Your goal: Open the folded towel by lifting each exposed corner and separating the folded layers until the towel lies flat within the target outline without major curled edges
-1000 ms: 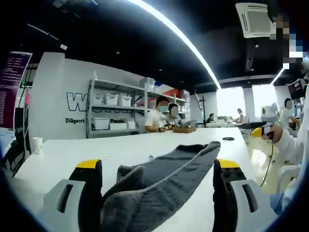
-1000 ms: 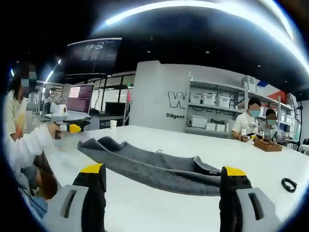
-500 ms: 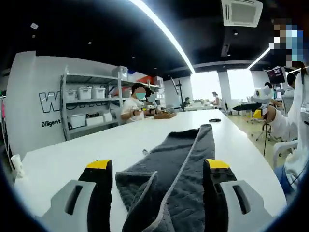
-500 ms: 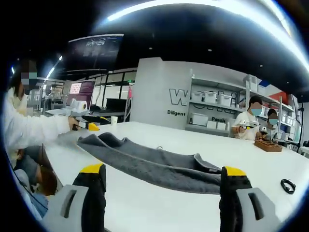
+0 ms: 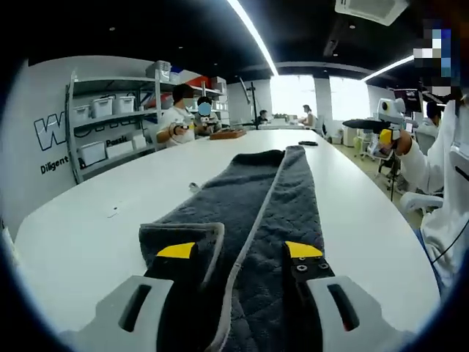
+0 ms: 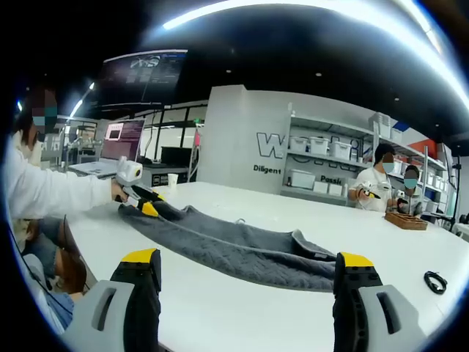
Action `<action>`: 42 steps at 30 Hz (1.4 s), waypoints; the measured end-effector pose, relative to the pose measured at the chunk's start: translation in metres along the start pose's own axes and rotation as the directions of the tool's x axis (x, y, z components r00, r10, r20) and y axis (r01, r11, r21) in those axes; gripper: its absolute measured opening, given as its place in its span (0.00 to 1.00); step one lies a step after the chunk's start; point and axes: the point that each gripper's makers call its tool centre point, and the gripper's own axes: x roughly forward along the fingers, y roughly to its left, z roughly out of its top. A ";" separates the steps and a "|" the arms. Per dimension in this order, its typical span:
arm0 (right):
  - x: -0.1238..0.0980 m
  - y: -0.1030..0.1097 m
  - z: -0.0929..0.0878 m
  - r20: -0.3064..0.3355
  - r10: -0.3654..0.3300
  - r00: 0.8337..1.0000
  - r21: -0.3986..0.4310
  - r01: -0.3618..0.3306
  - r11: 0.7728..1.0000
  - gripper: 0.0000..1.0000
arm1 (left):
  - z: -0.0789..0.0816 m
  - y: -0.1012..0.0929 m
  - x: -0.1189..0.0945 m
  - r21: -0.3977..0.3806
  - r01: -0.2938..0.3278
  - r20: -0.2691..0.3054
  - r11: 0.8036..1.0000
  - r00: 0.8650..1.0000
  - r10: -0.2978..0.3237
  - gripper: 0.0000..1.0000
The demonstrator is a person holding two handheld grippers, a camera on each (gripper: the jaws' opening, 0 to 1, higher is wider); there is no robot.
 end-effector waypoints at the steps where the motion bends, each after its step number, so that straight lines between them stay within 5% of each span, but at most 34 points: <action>1: 0.000 0.000 0.000 0.001 0.001 1.000 0.003 -0.001 1.000 0.99 | 0.002 0.001 -0.001 -0.001 -0.005 0.005 1.000 1.000 0.005 0.30; 5: 0.001 0.003 0.000 0.002 0.009 1.000 0.006 -0.009 1.000 0.99 | 0.008 0.017 -0.005 0.012 -0.076 0.001 0.997 0.997 0.076 0.17; 7: 0.002 0.003 0.000 0.002 0.011 1.000 0.006 -0.011 1.000 0.99 | 0.007 0.021 -0.008 0.002 -0.088 -0.020 0.996 0.996 0.088 0.02; 15: 0.002 0.005 0.000 -0.006 0.019 1.000 -0.005 -0.019 1.000 0.98 | 0.018 0.059 -0.027 -0.023 -0.219 -0.063 0.975 0.974 0.217 0.02; 17: 0.002 0.004 0.000 -0.004 0.017 1.000 -0.006 -0.017 1.000 0.98 | 0.022 0.076 -0.037 0.015 -0.291 -0.084 0.957 0.953 0.291 0.02; 23: 0.003 -0.001 0.000 -0.008 0.005 1.000 -0.007 -0.005 1.000 0.97 | 0.027 0.127 -0.070 0.084 -0.488 -0.159 0.869 0.854 0.495 0.02; 24: 0.003 -0.001 0.000 -0.008 0.005 1.000 -0.007 -0.005 1.000 0.97 | 0.023 0.139 -0.077 0.091 -0.527 -0.188 0.845 0.824 0.535 0.02; 26: 0.003 -0.002 0.000 -0.008 0.002 1.000 -0.006 -0.002 1.000 0.97 | 0.014 0.151 -0.085 0.093 -0.563 -0.235 0.821 0.789 0.568 0.02; 29: 0.003 -0.004 -0.002 -0.012 -0.001 1.000 -0.001 0.001 1.000 0.97 | -0.002 0.166 -0.099 0.134 -0.617 -0.302 0.775 0.720 0.625 0.02; 32: 0.003 -0.007 -0.003 -0.017 -0.005 1.000 0.000 0.005 1.000 0.97 | -0.015 0.174 -0.104 0.058 -0.663 -0.333 0.746 0.692 0.641 0.02; 34: 0.002 -0.009 -0.004 -0.018 -0.007 1.000 -0.001 0.007 1.000 0.97 | -0.032 0.183 -0.109 0.063 -0.699 -0.371 0.712 0.646 0.667 0.02; 39: 0.002 -0.014 -0.008 -0.024 -0.011 1.000 0.003 0.011 1.000 0.97 | -0.050 0.185 -0.104 0.061 -0.716 -0.388 0.696 0.625 0.677 0.02; 42: 0.002 -0.018 -0.012 -0.033 -0.015 0.999 0.008 0.015 1.000 0.96 | -0.050 0.185 -0.102 0.080 -0.714 -0.364 0.696 0.629 0.687 0.04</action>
